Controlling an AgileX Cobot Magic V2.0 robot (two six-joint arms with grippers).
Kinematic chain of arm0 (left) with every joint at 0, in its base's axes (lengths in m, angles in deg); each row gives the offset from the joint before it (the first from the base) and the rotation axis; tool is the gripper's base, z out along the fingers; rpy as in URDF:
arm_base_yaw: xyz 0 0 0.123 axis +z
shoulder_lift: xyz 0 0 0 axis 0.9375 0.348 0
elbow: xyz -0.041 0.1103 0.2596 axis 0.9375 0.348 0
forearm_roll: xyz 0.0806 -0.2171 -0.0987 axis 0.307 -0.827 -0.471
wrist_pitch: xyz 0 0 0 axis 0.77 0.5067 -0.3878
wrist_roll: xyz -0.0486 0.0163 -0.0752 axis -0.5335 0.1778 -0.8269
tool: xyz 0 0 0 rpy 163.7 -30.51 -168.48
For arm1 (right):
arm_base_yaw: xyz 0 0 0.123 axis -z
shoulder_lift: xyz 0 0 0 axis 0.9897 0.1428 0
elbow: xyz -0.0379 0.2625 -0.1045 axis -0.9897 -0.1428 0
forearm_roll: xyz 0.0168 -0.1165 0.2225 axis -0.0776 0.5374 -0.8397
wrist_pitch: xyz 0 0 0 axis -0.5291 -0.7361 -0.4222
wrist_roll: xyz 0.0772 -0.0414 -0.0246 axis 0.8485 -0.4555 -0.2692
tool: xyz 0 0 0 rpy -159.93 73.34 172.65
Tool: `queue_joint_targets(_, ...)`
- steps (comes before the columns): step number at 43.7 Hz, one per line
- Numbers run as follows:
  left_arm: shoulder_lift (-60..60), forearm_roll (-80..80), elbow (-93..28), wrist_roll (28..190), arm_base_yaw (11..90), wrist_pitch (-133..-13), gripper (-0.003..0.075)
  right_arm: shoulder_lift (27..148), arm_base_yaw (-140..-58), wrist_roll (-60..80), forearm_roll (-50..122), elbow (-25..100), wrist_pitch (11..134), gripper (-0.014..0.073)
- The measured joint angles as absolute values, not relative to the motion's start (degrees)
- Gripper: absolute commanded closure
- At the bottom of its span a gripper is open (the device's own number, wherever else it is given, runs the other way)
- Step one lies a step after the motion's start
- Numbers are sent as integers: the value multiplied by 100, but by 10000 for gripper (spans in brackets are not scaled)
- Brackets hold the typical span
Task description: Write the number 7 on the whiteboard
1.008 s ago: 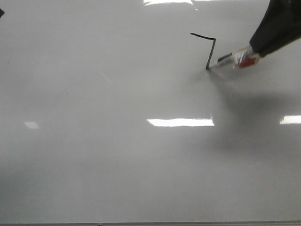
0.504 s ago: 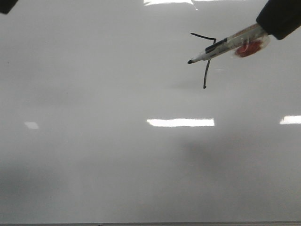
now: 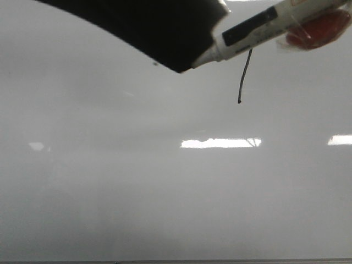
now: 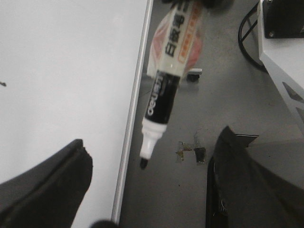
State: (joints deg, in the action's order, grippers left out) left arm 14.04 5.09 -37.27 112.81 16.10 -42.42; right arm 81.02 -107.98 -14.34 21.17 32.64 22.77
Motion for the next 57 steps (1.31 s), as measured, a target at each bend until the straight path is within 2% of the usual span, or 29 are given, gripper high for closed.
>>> queue_joint_targets(13, 2201, 425, -4057, 11368, 1361, -4507, 220, 8102, -10798, -1448, 2117, 3264, 2311, 661)
queue_joint_targets(29, 2253, 396, -4192, 11390, 1332, -4530, 522, 8102, -10798, -1461, 2117, 3264, 2347, 661)
queue_joint_targets(36, 2256, 396, -4233, 11413, 1332, -4408, 595, 8102, -10798, -1475, 2117, 3264, 2400, 661)
queue_joint_targets(49, 2266, 511, -4271, 11545, 1332, -4181, 682, 8102, -10809, -1527, 2079, 3264, 2325, 652)
queue_joint_targets(52, 2266, 514, -4271, 11572, 1332, -4182, 693, 8102, -10809, -1527, 2079, 3264, 2325, 596)
queue_joint_targets(55, 2266, 537, -4271, 11580, 1332, -4168, 699, 8102, -10809, -1540, 2079, 3264, 2325, 480)
queue_joint_targets(57, 2266, 564, -4271, 11580, 1329, -4165, 698, 8102, -10809, -1540, 2070, 3264, 2325, 368)
